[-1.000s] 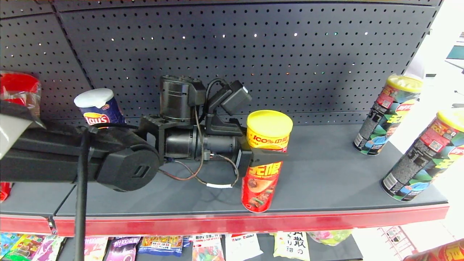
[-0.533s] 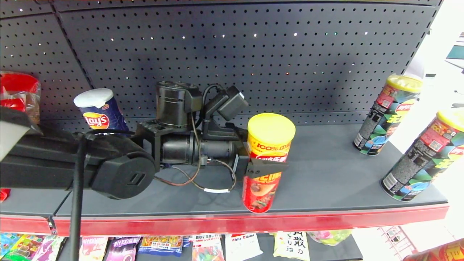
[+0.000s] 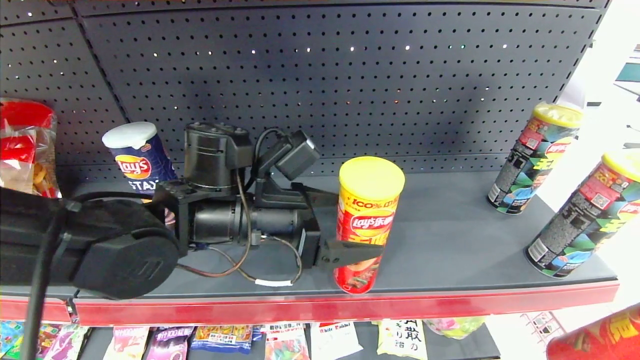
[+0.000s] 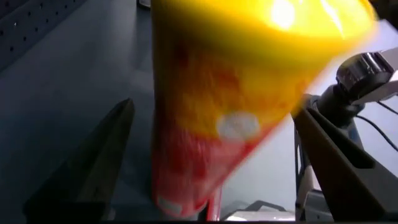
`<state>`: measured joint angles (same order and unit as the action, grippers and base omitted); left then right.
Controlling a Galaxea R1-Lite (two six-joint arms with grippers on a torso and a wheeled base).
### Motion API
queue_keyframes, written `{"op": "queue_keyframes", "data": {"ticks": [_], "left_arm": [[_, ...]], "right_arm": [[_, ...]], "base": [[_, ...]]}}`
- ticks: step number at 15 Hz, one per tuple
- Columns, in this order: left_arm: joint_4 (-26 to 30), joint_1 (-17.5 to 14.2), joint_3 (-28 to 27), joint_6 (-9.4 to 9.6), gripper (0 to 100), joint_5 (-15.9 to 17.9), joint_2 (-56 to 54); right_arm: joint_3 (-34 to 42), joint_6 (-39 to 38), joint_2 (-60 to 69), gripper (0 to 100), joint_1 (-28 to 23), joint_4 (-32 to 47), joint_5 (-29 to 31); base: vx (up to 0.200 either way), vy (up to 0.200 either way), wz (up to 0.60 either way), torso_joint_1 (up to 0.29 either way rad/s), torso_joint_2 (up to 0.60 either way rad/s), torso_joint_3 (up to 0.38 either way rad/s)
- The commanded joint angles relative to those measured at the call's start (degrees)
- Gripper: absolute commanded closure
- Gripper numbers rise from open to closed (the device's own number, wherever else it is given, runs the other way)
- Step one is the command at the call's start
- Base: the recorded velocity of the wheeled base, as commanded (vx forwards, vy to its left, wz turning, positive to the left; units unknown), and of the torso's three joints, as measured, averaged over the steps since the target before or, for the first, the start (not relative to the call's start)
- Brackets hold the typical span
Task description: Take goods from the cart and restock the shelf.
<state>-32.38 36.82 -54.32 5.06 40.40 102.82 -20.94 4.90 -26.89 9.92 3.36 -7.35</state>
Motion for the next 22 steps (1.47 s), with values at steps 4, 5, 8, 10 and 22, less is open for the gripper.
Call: {"op": "queue_keyframes", "data": {"ticks": [4, 5, 8, 10, 22], "left_arm": [[0.0, -2.5, 10.8, 0.04, 0, -1.4, -10.8], [0.0, -2.5, 15.8, 0.04, 0, -3.8, -14.9], [0.0, -2.4, 19.3, 0.39, 0, -5.2, -18.2], [0.4, -2.4, 19.6, 0.48, 0, -8.0, -19.5], [0.4, -2.4, 23.5, -0.05, 0, -12.1, -22.9]], "right_arm": [[-16.8, 0.2, -25.2, 100, 7.2, -2.1, -4.2], [-22.1, 0.1, -33.3, 100, 9.9, -6.0, -4.2], [-29.3, 0.2, -43.1, 100, 13.5, -6.7, -4.2], [-34.1, 0.2, -49.1, 100, 13.8, -7.3, -4.2], [-49.9, 0.2, -73.0, 100, 16.2, -15.6, -5.8]], "base": [[0.0, 0.0, 0.0, 0.0, 0.0, 0.0], [0.0, 0.0, 0.0, 0.0, 0.0, 0.0], [0.0, 0.0, 0.0, 0.0, 0.0, 0.0], [0.0, 0.0, 0.0, 0.0, 0.0, 0.0], [0.0, 0.0, 0.0, 0.0, 0.0, 0.0]]}}
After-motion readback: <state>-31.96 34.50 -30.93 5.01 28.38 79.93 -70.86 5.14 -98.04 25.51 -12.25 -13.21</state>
